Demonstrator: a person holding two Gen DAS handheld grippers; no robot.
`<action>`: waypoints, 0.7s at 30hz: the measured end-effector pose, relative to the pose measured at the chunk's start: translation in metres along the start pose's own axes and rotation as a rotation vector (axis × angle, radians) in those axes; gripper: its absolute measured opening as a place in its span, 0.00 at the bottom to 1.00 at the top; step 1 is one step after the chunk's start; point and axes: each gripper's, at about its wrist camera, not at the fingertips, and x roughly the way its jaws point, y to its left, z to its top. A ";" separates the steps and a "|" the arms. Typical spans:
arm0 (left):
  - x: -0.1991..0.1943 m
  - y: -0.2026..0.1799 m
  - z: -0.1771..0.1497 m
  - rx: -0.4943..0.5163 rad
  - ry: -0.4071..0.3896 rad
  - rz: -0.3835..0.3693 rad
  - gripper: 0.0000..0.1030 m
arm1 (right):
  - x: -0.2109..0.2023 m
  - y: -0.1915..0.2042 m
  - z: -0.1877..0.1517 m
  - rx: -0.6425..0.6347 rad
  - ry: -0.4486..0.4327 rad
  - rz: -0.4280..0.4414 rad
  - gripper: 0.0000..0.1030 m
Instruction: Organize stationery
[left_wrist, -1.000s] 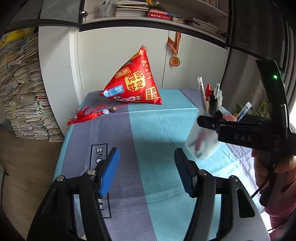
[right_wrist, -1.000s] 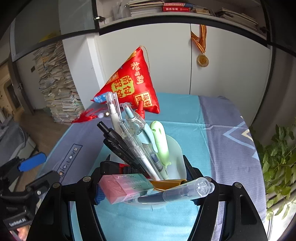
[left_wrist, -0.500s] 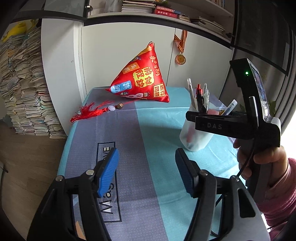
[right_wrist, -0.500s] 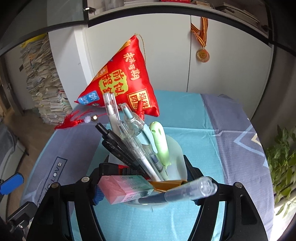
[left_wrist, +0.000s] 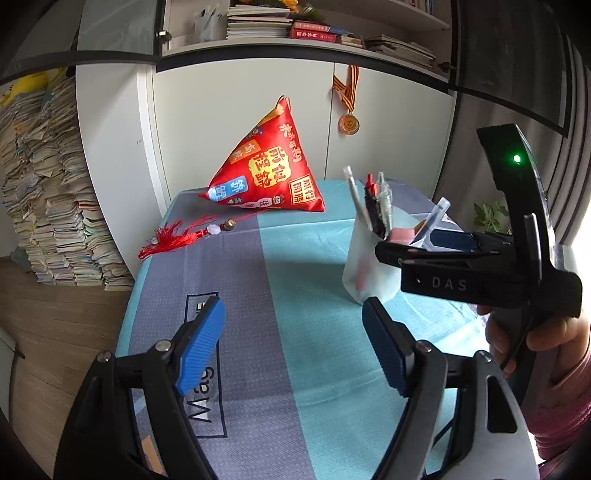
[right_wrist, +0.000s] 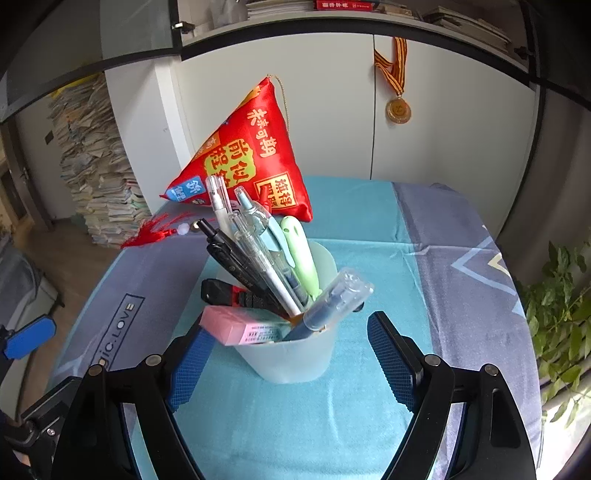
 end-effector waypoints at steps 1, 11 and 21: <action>-0.002 -0.002 0.001 0.002 -0.005 0.002 0.76 | -0.004 0.000 -0.001 -0.007 -0.002 0.003 0.81; -0.023 -0.036 0.004 0.053 -0.025 0.033 0.81 | -0.066 -0.009 -0.020 -0.021 -0.079 0.014 0.81; -0.060 -0.068 0.003 0.077 -0.089 0.120 0.99 | -0.145 -0.013 -0.038 -0.044 -0.219 -0.074 0.92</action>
